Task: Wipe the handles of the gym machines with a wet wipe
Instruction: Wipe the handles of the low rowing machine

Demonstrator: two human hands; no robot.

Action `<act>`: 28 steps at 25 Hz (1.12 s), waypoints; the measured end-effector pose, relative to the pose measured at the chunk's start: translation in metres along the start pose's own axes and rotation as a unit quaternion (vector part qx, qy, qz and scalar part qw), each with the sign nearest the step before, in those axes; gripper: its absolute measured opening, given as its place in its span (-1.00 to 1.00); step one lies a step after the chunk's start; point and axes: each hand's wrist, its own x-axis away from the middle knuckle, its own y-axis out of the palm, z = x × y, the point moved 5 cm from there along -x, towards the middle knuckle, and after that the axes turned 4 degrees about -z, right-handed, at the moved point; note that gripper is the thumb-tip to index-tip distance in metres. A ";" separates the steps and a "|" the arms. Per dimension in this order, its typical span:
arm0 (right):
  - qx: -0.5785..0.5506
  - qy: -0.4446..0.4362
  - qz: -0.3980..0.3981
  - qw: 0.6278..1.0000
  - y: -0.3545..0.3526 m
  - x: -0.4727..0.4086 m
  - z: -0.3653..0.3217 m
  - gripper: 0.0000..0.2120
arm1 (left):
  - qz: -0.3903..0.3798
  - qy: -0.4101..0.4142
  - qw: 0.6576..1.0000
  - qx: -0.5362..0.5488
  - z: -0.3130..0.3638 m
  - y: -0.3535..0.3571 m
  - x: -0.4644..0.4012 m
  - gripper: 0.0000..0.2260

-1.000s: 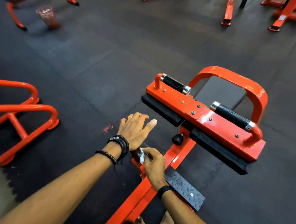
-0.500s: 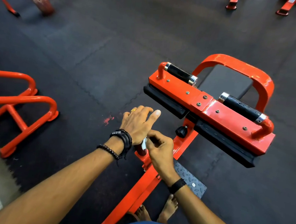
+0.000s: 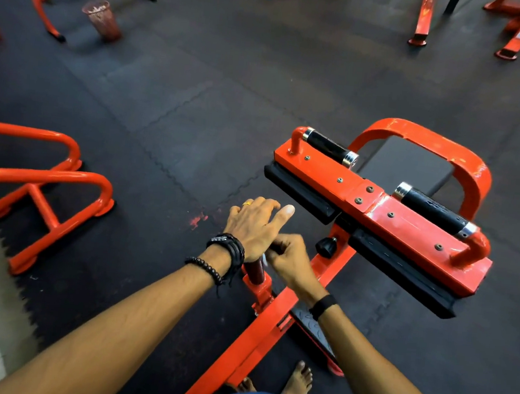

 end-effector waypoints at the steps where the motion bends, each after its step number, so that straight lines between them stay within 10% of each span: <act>1: -0.015 -0.013 -0.016 1.000 -0.004 -0.005 -0.010 -0.64 | 0.000 -0.007 1.000 -0.001 0.001 0.000 -0.001 -0.29; 5: -0.005 0.003 -0.062 0.998 0.006 -0.024 0.002 -0.87 | 0.008 -0.018 1.000 -0.007 0.002 0.000 0.000 -0.25; 11: 0.111 0.094 -0.122 0.982 0.023 -0.021 0.064 -0.46 | 0.006 -0.025 1.000 -0.011 -0.003 0.001 -0.001 -0.27; 18: -0.034 0.006 -0.052 0.998 -0.006 -0.001 -0.005 -0.69 | 0.012 -0.028 0.999 0.015 -0.003 0.002 -0.003 -0.30; 28: -0.003 0.128 0.120 0.984 0.020 0.036 0.060 -0.63 | 0.030 -0.015 0.999 0.031 -0.003 0.000 -0.001 -0.30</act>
